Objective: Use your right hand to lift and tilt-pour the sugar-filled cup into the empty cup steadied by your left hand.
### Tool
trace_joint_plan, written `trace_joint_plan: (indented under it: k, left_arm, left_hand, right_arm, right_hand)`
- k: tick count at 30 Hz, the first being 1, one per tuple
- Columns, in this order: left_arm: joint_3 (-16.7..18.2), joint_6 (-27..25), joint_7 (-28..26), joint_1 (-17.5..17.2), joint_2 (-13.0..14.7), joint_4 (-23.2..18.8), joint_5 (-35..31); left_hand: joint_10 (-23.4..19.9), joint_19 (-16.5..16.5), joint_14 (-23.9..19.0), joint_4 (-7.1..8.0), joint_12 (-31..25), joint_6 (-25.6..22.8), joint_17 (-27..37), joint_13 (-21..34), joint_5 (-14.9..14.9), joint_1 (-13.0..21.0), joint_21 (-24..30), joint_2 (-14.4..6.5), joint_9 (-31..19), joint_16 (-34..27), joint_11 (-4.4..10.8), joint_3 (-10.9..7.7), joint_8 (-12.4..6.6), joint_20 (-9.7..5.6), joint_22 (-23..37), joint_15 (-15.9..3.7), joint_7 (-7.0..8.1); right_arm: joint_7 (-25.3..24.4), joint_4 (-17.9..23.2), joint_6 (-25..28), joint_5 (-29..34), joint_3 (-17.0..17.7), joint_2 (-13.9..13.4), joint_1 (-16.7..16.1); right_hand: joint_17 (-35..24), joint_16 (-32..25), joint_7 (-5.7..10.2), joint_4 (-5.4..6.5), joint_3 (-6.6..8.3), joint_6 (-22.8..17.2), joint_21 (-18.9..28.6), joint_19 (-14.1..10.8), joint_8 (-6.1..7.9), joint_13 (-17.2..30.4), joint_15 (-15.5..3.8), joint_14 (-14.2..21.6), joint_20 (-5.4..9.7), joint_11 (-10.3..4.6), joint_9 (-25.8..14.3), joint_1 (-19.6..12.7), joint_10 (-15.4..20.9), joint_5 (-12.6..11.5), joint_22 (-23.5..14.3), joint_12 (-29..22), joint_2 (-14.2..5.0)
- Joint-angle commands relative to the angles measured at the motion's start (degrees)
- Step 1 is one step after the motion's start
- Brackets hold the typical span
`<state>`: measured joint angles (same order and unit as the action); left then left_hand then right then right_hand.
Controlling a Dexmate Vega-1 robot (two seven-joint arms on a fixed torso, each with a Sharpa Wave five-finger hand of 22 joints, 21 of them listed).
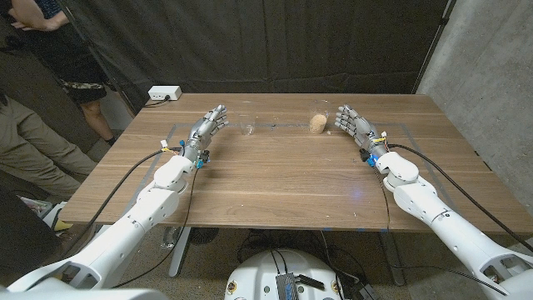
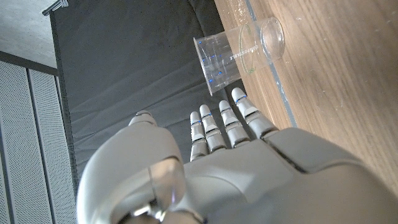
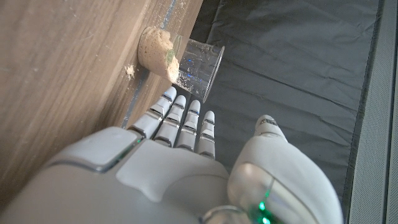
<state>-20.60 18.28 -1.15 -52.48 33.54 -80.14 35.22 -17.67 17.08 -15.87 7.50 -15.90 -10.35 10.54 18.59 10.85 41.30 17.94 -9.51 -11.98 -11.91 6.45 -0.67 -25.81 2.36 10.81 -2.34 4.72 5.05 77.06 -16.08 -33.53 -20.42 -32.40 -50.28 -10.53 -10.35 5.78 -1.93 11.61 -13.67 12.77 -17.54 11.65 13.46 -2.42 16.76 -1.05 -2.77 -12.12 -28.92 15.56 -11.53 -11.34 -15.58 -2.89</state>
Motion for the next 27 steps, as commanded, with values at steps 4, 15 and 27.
trace_joint_plan:
  k: [4, 15, 27]
  left_arm:
    - [-0.1, -0.7, -0.3, -0.3, 0.9, -1.1, -0.2]
    - [-0.3, -1.3, -1.1, -0.4, 1.4, -2.2, -0.7]
    - [-0.4, -1.5, -1.5, -0.9, 2.3, -3.9, -1.2]
  left_hand:
    - [-0.4, 0.5, -0.5, 0.09, 0.2, -0.4, 0.2, 0.0, 0.2, 0.0, -0.4, 0.3, -0.2, 0.0, 0.07, -0.49, 0.46, -0.33, 0.1, -5.2, 0.02]
    - [-0.6, 0.5, -0.7, -0.02, 0.3, -1.1, 0.2, -0.1, 0.2, 0.0, -0.5, 0.3, -0.2, 0.1, 0.06, -0.71, 0.44, -0.37, 0.1, -5.19, 0.04]
    - [-0.8, 0.5, -0.7, -0.15, 0.3, -1.2, 0.2, -0.1, 0.2, 0.0, -0.6, 0.4, -0.3, 0.1, 0.17, -0.96, 0.66, -0.4, 0.1, -5.37, 0.05]
  right_arm:
    - [3.5, -1.9, 2.6, 5.2, -2.4, -4.1, 3.7]
    - [2.0, -4.2, 1.4, 9.1, -2.6, -5.1, 4.7]
    - [1.3, -6.7, 0.8, 13.4, -3.3, -6.6, 6.8]
  right_hand:
    - [-0.3, 0.3, 0.09, -1.41, -0.37, 3.8, -0.7, 2.1, -0.85, 0.4, -4.37, -3.2, -1.41, 0.31, -0.2, 0.0, -3.5, 0.8, -0.2, 1.3, 2.33]
    - [-0.4, 0.2, 0.97, -1.81, -0.77, 5.0, -1.2, 3.8, -0.64, 0.5, -3.94, -5.2, -2.54, 0.28, -0.3, 0.5, -5.5, 1.2, -0.1, 1.9, 3.3]
    - [-0.4, 0.1, 0.99, -1.9, -0.91, 5.0, -1.2, 4.2, -0.41, 0.5, -4.01, -5.6, -2.61, 0.14, -0.3, 0.7, -5.5, 1.2, -0.1, 1.8, 3.56]
